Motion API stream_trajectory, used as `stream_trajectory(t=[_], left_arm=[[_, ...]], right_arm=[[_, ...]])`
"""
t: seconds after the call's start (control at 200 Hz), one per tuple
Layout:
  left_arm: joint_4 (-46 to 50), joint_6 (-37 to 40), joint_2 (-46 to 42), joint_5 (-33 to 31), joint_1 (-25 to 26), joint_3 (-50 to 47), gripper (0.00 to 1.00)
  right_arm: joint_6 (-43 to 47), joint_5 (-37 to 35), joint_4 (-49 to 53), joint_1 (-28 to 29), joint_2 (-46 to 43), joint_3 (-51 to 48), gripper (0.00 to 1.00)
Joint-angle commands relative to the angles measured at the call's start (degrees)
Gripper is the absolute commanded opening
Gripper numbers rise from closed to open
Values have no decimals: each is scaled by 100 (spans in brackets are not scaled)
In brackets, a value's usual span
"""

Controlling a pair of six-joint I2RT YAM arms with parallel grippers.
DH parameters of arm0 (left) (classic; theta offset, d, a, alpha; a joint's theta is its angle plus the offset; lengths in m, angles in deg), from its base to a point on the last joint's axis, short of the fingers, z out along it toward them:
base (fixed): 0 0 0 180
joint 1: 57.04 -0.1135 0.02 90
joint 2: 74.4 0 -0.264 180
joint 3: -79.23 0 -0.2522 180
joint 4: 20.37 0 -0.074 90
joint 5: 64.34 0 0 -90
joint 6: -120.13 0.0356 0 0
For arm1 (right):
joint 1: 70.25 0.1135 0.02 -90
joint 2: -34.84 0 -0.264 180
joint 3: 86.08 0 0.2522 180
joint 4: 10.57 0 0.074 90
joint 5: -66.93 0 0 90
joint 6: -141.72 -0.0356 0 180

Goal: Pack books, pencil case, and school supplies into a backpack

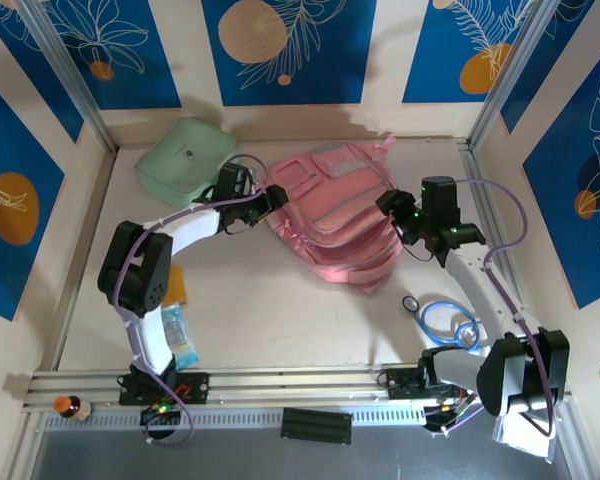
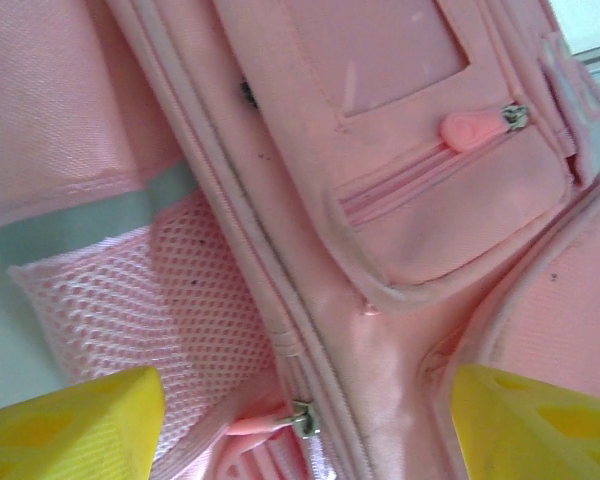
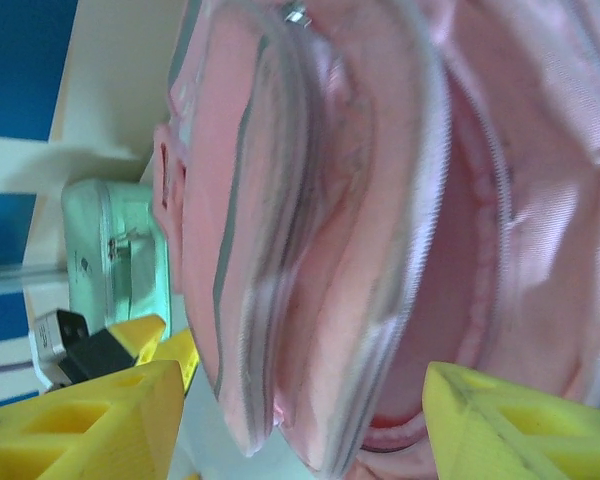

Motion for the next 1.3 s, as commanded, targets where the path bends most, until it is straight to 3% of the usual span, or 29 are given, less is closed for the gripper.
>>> stream_trajectory(t=[0.0,0.255,0.6,0.975,1.095,1.295], left_arm=[[-113,-404,146,-274,25,218,75],[-478,-924,785,-112,-11,594,75],[-1221,-1305,1238,226,-11,857,74],[-2060,-1393,1120,383,-46,617,61],[-2030,-1364,1111,403,-46,610,51],[-2060,-1376,904,307,-81,308,24]], right_arm=[[293,276,26,232,154,361,65],[416,137,36,688,463,614,65],[670,434,-56,711,1477,728,67],[799,507,-47,541,2092,689,66],[826,498,-47,512,2125,661,66],[939,545,-56,504,2294,737,66]])
